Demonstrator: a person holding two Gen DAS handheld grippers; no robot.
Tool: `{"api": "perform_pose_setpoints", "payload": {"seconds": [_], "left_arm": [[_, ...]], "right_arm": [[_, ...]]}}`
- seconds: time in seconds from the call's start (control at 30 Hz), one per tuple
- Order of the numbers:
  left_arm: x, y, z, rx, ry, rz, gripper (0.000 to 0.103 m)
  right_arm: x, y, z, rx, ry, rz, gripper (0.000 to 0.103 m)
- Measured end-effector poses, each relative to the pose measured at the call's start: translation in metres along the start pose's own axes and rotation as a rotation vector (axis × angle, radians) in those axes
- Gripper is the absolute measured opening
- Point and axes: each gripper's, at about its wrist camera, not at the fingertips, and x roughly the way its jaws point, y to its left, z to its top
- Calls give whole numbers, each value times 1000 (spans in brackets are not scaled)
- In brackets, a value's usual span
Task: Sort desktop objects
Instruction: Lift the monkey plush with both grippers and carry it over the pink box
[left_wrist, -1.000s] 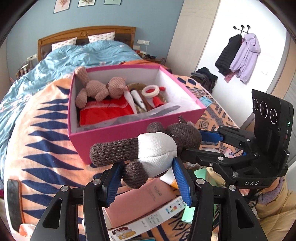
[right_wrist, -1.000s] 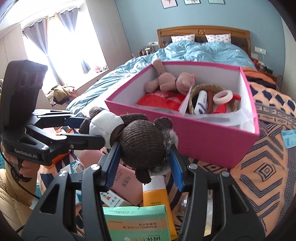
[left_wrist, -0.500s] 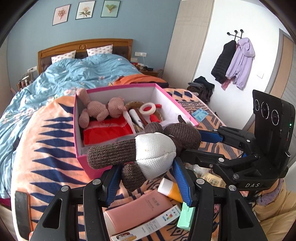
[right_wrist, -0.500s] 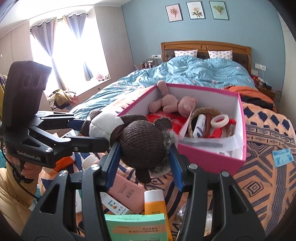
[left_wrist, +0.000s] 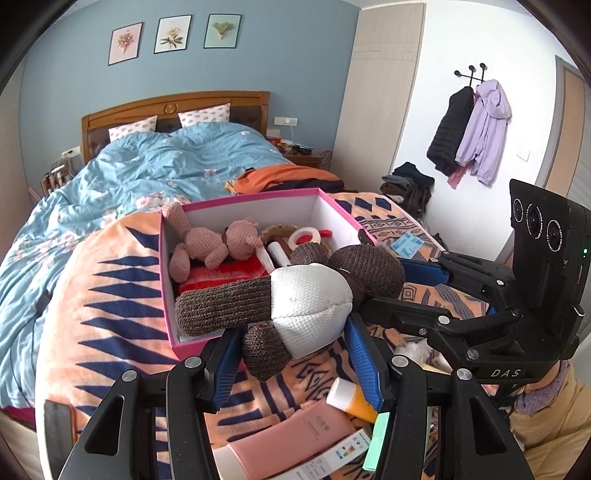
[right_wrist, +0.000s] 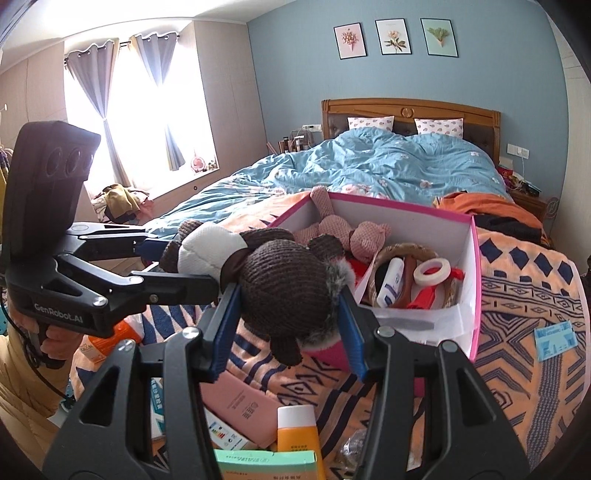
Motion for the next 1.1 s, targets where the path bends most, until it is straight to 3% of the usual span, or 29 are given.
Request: {"api": "perform_pose_setpoints", "payload": {"seconds": [1.1], "left_arm": [[8, 14, 24, -8, -18, 41, 55]], "right_arm": [[15, -8, 25, -29, -20, -3, 53]]}}
